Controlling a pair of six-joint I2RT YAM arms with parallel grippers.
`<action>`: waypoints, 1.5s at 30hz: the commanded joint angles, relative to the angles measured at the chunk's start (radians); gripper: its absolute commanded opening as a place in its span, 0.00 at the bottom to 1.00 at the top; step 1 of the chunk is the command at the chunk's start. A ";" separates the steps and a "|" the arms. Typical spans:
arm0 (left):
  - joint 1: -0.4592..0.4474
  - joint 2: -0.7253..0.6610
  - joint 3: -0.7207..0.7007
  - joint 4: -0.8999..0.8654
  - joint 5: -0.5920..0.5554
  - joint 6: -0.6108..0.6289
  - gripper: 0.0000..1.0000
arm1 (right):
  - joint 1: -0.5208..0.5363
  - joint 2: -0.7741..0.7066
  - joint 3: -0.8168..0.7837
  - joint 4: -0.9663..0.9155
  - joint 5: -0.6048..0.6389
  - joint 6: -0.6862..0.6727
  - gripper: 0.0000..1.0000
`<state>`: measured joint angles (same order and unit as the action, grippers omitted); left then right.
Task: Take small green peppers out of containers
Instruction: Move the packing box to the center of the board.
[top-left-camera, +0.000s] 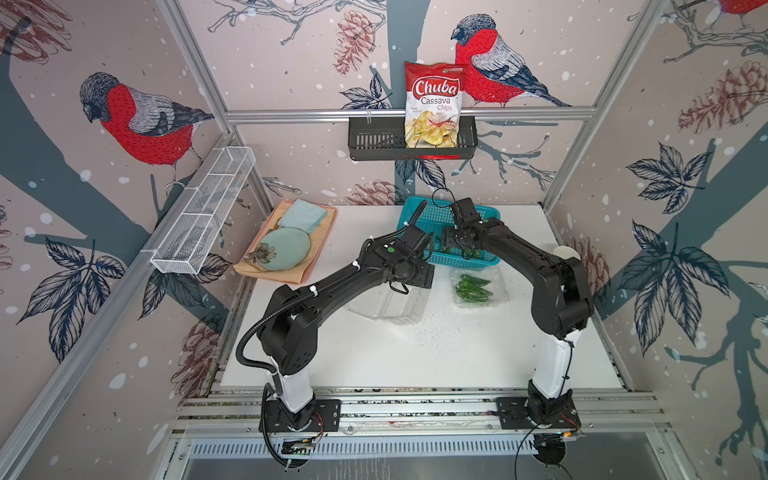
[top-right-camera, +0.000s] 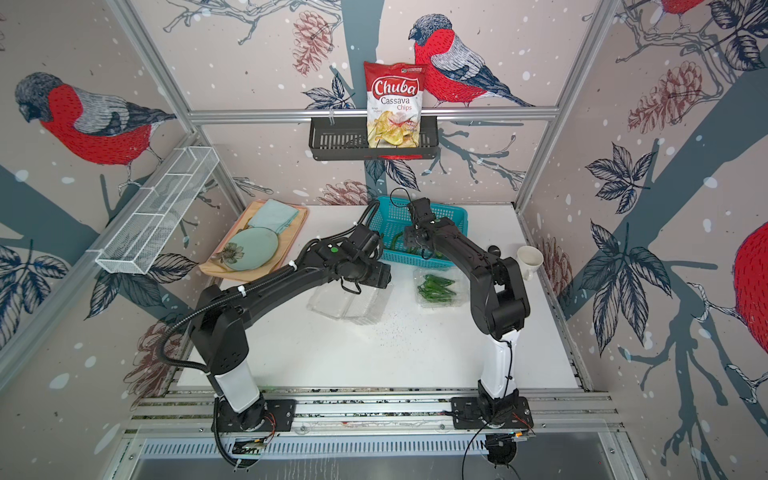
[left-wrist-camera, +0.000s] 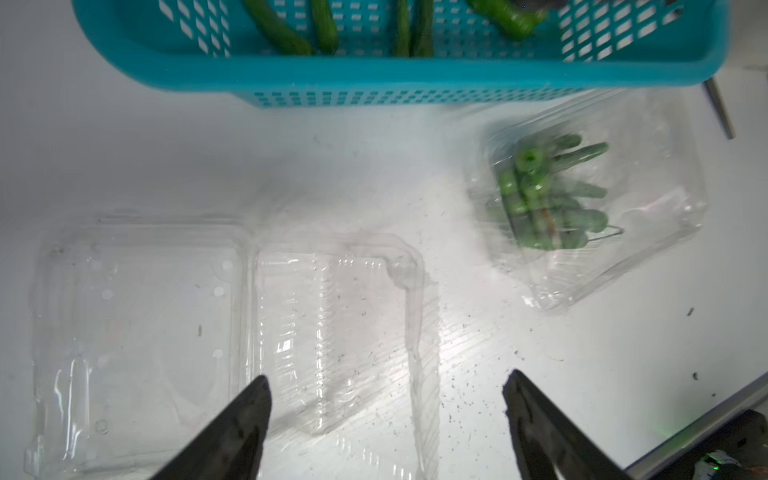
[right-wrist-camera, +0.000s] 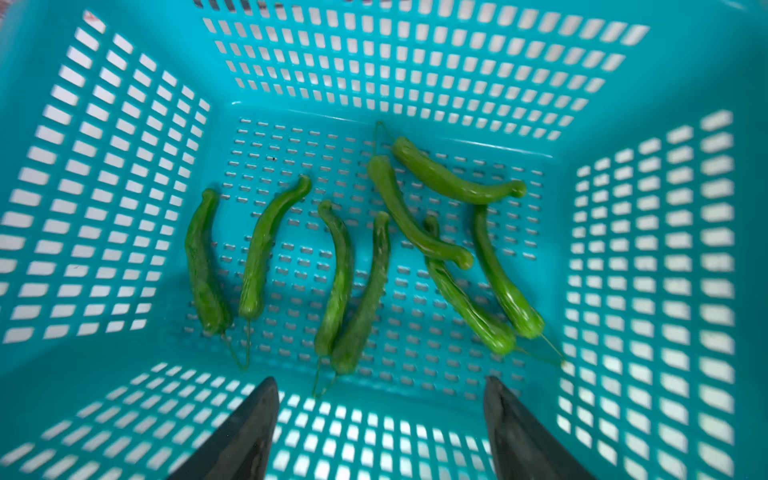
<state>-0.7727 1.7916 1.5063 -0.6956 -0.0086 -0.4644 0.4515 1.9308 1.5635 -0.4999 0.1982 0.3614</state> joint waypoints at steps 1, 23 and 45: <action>-0.002 0.015 -0.026 0.036 -0.027 -0.024 0.82 | 0.004 -0.062 -0.072 0.056 -0.041 0.037 0.78; 0.103 -0.063 -0.361 0.069 -0.138 -0.042 0.37 | -0.177 -0.477 -0.470 0.102 -0.125 0.156 0.78; 0.083 -0.113 -0.057 -0.021 -0.186 0.025 0.98 | -0.401 -0.472 -0.723 0.207 -0.541 0.076 0.76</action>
<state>-0.6750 1.6493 1.3968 -0.6682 -0.1814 -0.4454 0.0216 1.4540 0.8505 -0.3172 -0.3256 0.4610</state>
